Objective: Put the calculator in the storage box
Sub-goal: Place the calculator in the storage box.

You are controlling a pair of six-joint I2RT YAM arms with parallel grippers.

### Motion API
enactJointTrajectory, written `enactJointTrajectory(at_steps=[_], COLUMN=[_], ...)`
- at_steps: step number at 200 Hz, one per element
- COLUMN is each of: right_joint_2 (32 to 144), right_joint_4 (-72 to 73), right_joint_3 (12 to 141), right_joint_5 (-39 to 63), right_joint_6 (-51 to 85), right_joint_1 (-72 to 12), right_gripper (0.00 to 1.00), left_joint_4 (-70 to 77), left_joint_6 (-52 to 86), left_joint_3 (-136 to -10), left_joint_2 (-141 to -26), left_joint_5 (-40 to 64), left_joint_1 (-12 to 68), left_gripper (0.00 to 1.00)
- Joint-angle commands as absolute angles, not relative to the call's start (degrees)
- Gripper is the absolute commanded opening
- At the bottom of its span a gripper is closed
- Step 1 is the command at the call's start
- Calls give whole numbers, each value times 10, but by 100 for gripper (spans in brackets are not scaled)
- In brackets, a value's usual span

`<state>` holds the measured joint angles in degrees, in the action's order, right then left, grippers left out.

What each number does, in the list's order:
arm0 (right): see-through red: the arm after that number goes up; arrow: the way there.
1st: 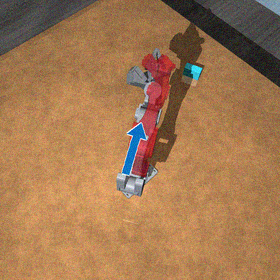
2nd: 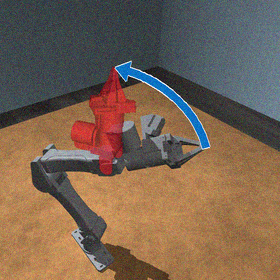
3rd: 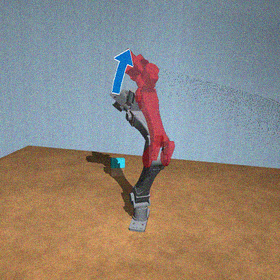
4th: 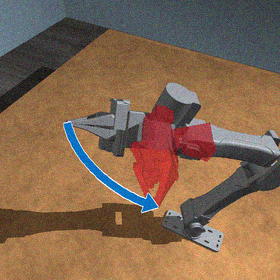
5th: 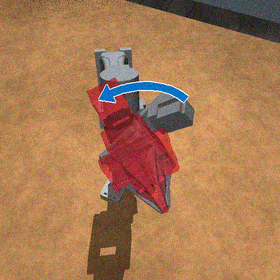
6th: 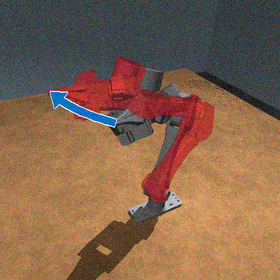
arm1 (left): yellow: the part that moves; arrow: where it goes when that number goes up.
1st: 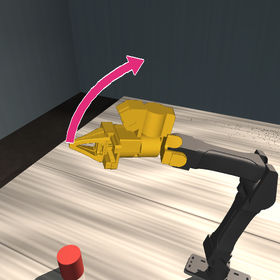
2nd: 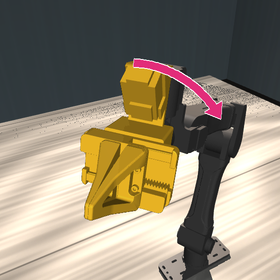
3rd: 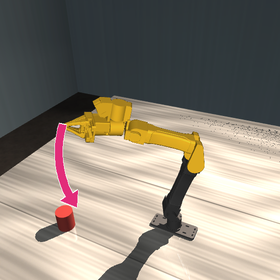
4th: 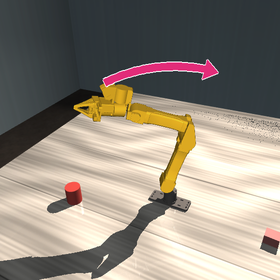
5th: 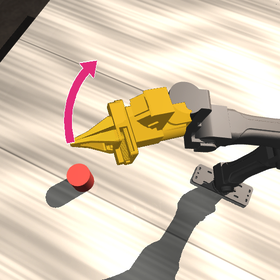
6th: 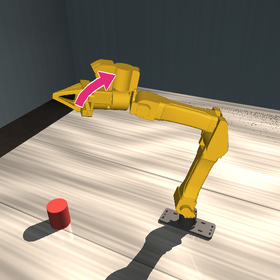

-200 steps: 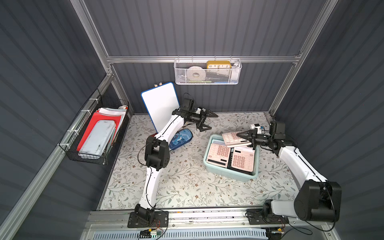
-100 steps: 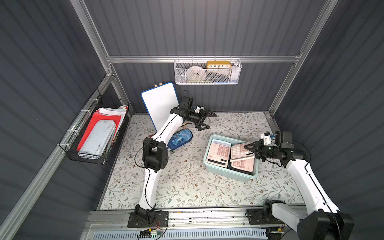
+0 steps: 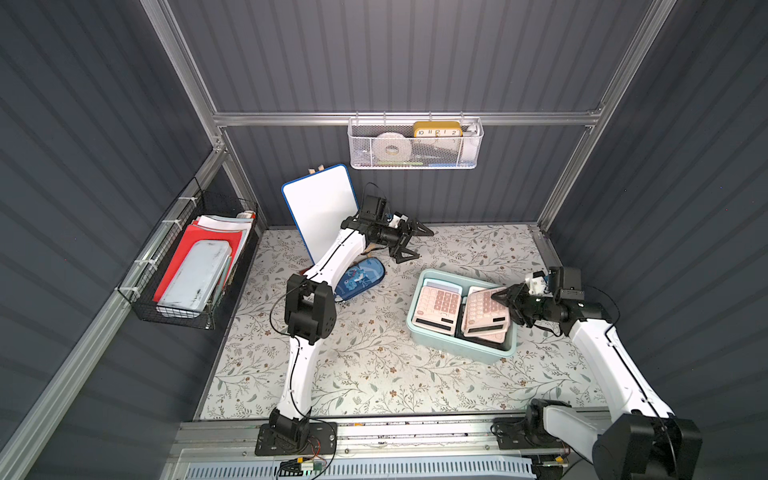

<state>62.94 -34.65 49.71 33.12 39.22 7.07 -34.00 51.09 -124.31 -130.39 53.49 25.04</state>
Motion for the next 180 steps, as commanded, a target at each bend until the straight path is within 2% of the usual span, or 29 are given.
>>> enactJointTrajectory(at_steps=[1, 54, 82, 125, 137, 157, 180], right_joint_2=[604, 578, 566, 563, 563, 569, 583], right_joint_4=[-389, -521, -541, -582, -594, -600, -576], right_joint_3=[530, 583, 581, 576, 577, 573, 550], right_joint_5=[290, 236, 248, 207, 189, 179, 191], right_joint_6=[371, 332, 328, 337, 340, 340, 350], right_joint_1=[72, 73, 73, 72, 73, 73, 74], right_gripper=[53, 55, 54, 55, 59, 71, 76], left_joint_4=[-333, -357, -397, -505, -532, -546, -549], left_joint_6=[510, 501, 472, 410, 394, 385, 383], left_joint_3=[-1250, -1277, -1275, -1274, -1272, -1255, -1240], left_joint_2=[-1288, -1296, -1282, -1267, -1266, -1257, -1249], left_joint_5=[537, 529, 489, 422, 409, 401, 390], left_joint_1=[249, 246, 239, 232, 231, 231, 231], left_gripper=[99, 99, 99, 99, 99, 99, 99])
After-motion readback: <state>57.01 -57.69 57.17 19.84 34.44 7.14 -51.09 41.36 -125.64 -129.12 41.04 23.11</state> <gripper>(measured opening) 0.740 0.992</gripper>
